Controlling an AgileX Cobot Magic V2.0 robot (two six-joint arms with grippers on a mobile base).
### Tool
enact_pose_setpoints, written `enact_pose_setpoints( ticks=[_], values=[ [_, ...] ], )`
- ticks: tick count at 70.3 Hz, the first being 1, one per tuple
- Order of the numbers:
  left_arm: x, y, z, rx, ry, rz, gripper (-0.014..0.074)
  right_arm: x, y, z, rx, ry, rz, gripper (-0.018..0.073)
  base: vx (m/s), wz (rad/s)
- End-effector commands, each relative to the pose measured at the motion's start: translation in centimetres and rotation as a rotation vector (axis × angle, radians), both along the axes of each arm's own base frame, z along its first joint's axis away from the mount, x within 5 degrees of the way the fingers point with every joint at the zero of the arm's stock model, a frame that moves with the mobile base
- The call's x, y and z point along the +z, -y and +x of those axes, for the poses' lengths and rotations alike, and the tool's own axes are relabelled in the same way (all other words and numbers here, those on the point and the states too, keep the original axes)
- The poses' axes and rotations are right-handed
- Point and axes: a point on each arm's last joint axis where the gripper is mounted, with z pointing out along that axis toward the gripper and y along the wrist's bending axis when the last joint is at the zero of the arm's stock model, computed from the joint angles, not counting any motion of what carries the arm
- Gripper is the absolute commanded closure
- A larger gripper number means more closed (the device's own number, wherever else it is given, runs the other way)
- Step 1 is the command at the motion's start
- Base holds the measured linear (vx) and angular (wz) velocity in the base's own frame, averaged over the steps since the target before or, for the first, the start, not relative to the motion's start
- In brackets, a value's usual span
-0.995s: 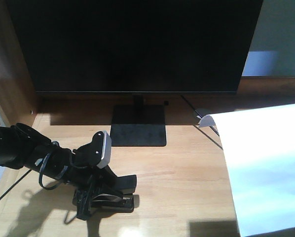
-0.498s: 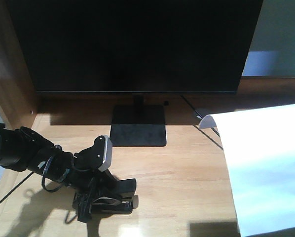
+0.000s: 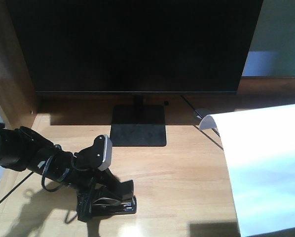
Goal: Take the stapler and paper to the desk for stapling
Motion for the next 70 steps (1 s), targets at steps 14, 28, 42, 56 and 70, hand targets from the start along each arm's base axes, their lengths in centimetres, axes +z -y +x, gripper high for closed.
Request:
enact_pose_setpoints(
  ticks=[14,28,42,56,70],
  values=[
    [2.5,0.7,0.2,0.038,-0.011,-0.089,-0.0029,0.9,0.1,-0.3,0.001,0.054,0.013,0.0566,0.00,0.00],
    [2.9,0.6,0.2,0.048,-0.007,-0.093,-0.0066,0.9,0.1,-0.3,0.001,0.054,0.013,0.0566,0.00,0.00],
    [4.6,0.6,0.0,0.049,0.040,-0.114,-0.0003,0.9,0.1,-0.3,0.001,0.054,0.013,0.0566,0.00,0.00],
    [7.2,0.4,-0.5,0.077,0.079,-0.141,0.0132,0.9,0.1,-0.3,0.001,0.054,0.013,0.0566,0.00,0.00],
    [8.6,0.3,-0.9,0.107,0.078,-0.161,0.0311,0.9,0.1,-0.3,0.001,0.054,0.013,0.0566,0.00,0.00]
  ],
)
